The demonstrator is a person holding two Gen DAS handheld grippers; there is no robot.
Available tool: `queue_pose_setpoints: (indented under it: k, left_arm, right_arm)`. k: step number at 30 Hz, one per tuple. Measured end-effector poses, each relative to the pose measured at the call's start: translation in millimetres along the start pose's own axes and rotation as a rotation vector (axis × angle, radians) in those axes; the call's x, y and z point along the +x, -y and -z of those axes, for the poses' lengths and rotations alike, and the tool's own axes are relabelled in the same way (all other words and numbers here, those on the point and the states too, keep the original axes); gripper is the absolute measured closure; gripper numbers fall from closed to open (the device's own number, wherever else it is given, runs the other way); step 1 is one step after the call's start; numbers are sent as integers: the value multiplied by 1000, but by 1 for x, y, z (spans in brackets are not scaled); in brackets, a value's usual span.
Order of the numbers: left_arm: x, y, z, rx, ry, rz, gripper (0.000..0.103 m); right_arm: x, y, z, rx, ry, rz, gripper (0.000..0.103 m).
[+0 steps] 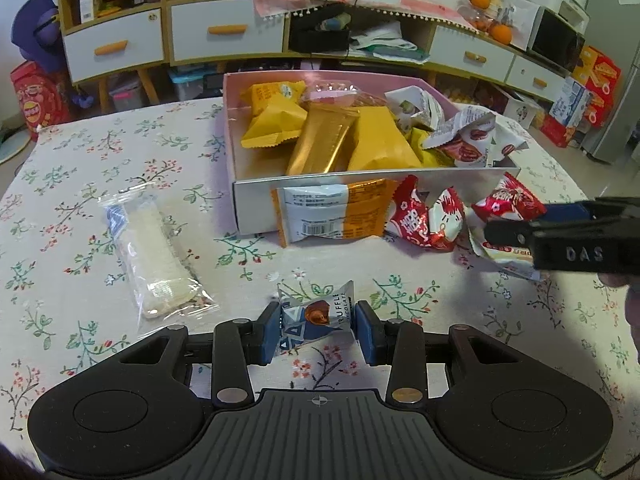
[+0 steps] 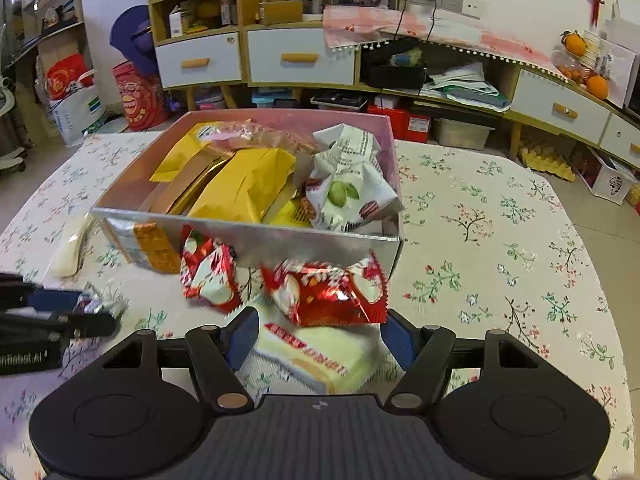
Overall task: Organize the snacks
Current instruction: 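Grasp the blue-white candy with the left tool while the right tool grasps the red candy pack, then carry the blue-white candy and red candy pack into the box and open both tools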
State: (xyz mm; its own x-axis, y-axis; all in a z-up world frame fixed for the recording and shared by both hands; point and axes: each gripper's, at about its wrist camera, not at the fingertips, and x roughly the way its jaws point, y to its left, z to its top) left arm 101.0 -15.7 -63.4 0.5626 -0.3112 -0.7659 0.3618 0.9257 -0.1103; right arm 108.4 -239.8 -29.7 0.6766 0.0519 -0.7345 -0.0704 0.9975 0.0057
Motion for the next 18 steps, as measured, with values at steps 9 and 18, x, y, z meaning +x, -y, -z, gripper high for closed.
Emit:
queue_pose_setpoints:
  k: [9, 18]
  left_arm:
    - [1, 1, -2, 5, -1, 4, 67]
    - [-1, -1, -5, 7, 0, -4, 67]
  right_arm:
    - [9, 0, -7, 35, 26, 9, 65]
    - [3, -3, -10, 7, 27, -13, 82]
